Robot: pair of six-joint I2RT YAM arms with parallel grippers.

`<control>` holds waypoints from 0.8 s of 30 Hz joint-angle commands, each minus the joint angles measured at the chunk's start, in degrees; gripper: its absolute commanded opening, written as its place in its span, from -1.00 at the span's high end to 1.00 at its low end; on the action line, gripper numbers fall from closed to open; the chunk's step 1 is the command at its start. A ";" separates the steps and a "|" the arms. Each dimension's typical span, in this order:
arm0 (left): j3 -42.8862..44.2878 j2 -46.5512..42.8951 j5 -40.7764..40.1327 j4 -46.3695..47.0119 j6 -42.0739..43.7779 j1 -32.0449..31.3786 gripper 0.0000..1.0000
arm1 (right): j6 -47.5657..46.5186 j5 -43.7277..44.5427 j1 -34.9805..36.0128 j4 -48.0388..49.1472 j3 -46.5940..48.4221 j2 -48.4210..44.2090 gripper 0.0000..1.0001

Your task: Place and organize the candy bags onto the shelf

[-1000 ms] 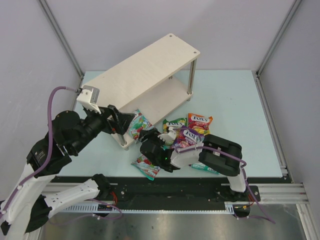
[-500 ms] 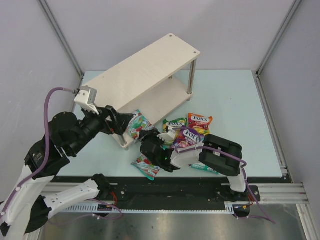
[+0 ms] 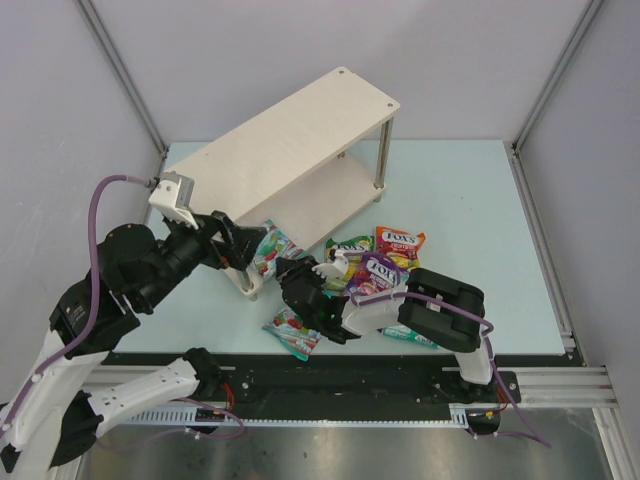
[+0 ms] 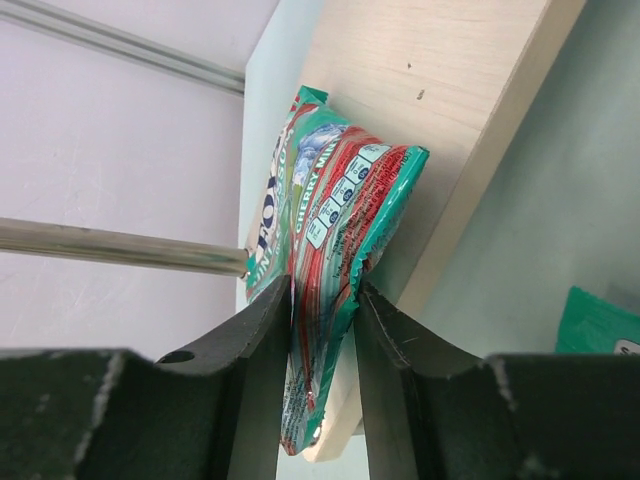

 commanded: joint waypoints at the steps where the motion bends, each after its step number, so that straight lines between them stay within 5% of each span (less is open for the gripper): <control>1: 0.04 -0.09 -0.69 0.91 0.23 -0.11 -0.98 | -0.71 0.32 -0.84 5.04 -0.05 0.28 0.29; 21: 0.21 -0.35 -1.31 0.03 0.58 -0.11 -0.97 | 1.57 4.36 -0.93 4.95 8.12 6.61 0.29; 24: 0.21 -0.35 -1.48 -0.05 0.67 -0.11 -0.97 | 1.75 4.10 -0.84 4.95 8.39 6.70 0.12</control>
